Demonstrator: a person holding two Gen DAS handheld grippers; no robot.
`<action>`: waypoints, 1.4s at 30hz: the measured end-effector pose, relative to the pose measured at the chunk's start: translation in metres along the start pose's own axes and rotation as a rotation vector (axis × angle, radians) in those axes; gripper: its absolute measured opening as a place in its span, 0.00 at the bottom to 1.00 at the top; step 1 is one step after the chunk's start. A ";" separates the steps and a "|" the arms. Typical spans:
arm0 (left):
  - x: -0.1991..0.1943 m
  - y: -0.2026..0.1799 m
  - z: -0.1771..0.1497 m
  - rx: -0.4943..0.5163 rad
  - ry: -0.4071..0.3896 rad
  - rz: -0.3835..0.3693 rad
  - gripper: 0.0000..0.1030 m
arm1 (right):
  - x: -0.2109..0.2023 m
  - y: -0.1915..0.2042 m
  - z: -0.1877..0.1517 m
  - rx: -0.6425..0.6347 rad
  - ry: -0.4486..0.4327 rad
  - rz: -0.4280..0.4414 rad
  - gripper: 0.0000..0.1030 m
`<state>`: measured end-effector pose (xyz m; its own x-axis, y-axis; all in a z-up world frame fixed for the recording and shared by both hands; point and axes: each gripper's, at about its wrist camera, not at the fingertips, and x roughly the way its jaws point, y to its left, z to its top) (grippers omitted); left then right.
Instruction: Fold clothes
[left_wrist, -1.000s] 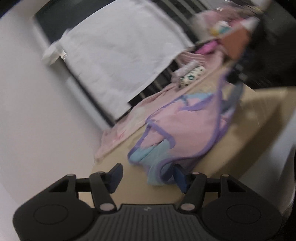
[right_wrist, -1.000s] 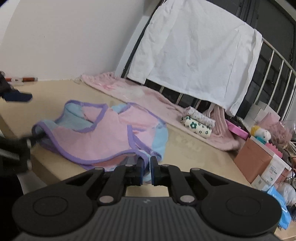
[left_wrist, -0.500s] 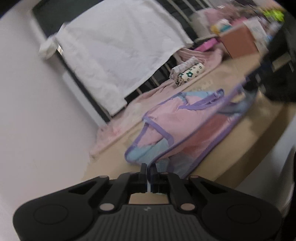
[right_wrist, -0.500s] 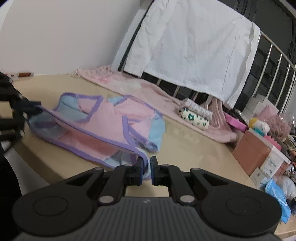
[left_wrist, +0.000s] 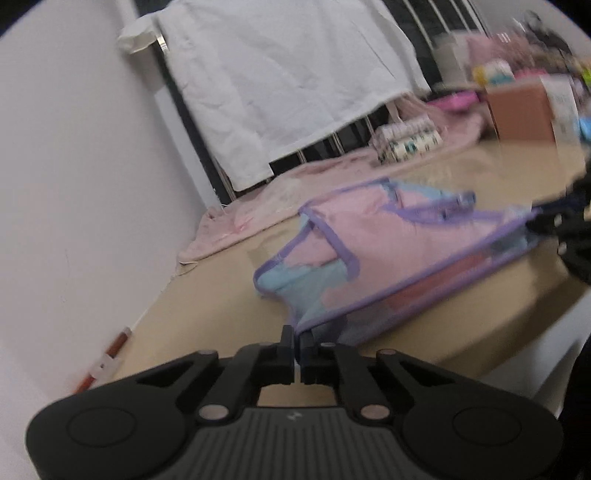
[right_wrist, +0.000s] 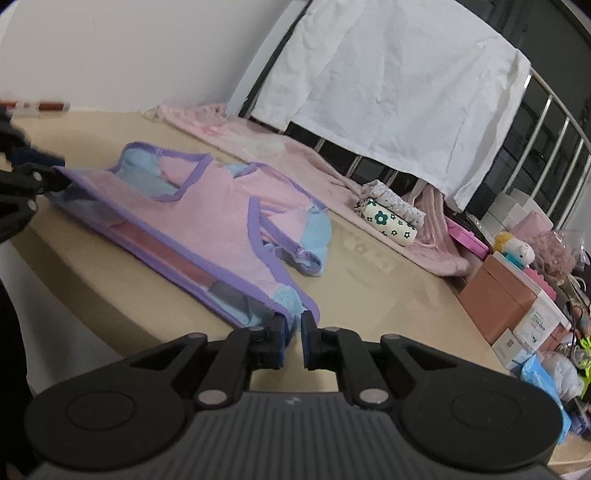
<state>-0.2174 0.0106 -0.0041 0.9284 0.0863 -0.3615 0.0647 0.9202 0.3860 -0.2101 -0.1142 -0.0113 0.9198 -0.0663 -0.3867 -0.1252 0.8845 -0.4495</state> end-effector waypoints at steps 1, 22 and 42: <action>-0.003 0.007 0.011 -0.025 -0.018 -0.008 0.01 | -0.002 -0.003 0.004 0.006 -0.016 -0.002 0.01; -0.070 0.179 0.367 -0.100 -0.429 -0.105 0.02 | -0.128 -0.238 0.317 0.007 -0.534 -0.057 0.01; -0.073 0.175 0.353 -0.036 -0.569 0.060 0.07 | -0.083 -0.224 0.325 0.017 -0.591 -0.135 0.03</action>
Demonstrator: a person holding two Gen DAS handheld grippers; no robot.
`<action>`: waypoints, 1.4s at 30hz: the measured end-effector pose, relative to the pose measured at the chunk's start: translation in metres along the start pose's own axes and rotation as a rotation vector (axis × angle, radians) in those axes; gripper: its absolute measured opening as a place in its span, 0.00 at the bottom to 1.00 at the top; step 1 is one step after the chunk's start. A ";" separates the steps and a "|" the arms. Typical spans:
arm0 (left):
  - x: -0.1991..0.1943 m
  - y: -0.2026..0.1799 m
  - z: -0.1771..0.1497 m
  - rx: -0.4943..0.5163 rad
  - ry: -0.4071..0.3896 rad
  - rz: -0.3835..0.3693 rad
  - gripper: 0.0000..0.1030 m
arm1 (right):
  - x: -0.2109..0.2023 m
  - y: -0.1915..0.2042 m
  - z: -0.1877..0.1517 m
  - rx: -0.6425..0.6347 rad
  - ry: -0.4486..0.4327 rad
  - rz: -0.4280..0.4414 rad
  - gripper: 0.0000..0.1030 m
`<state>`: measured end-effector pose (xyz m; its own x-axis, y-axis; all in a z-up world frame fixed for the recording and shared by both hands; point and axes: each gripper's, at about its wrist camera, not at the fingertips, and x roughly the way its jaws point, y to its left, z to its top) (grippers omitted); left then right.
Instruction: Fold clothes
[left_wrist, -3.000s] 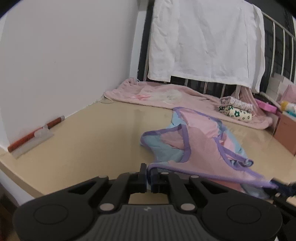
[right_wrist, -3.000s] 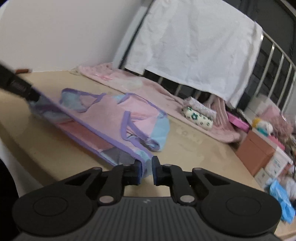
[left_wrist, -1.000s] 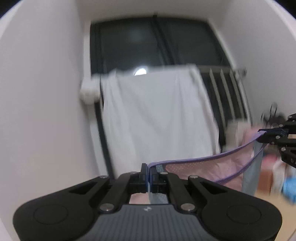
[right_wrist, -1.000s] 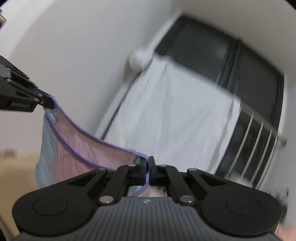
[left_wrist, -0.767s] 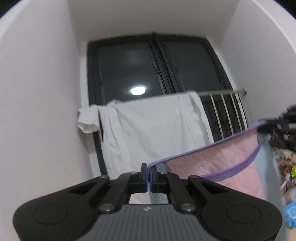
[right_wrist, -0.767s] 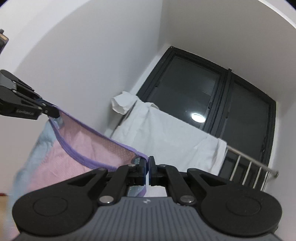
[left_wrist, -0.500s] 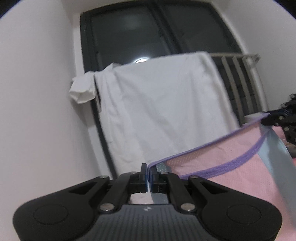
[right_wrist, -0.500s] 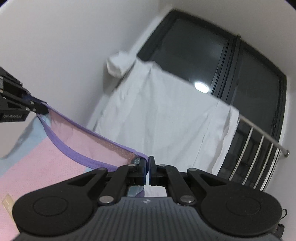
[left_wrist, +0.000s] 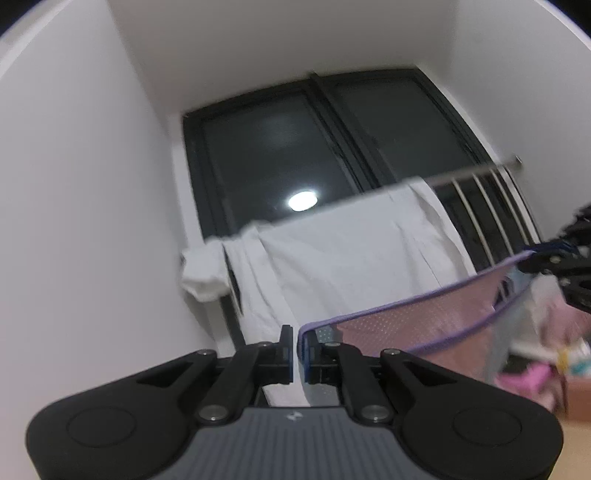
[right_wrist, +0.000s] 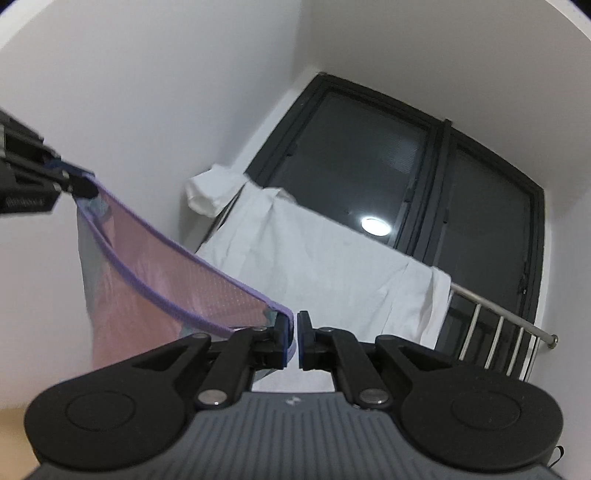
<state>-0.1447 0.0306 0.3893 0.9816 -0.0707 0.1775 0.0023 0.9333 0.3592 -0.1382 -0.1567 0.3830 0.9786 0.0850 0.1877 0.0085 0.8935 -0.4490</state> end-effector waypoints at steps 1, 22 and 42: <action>-0.007 -0.008 -0.016 0.002 0.038 -0.019 0.08 | -0.004 0.005 -0.013 -0.010 0.027 0.012 0.03; -0.071 -0.095 -0.341 -0.591 0.784 -0.303 0.56 | -0.103 0.103 -0.331 0.438 0.753 0.322 0.40; -0.079 -0.153 -0.316 -0.663 0.780 -0.283 0.16 | -0.082 0.090 -0.345 0.404 0.735 0.136 0.12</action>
<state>-0.1625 0.0052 0.0305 0.7795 -0.2896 -0.5555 0.1232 0.9403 -0.3174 -0.1465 -0.2350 0.0257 0.8516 0.0200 -0.5238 -0.0564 0.9970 -0.0537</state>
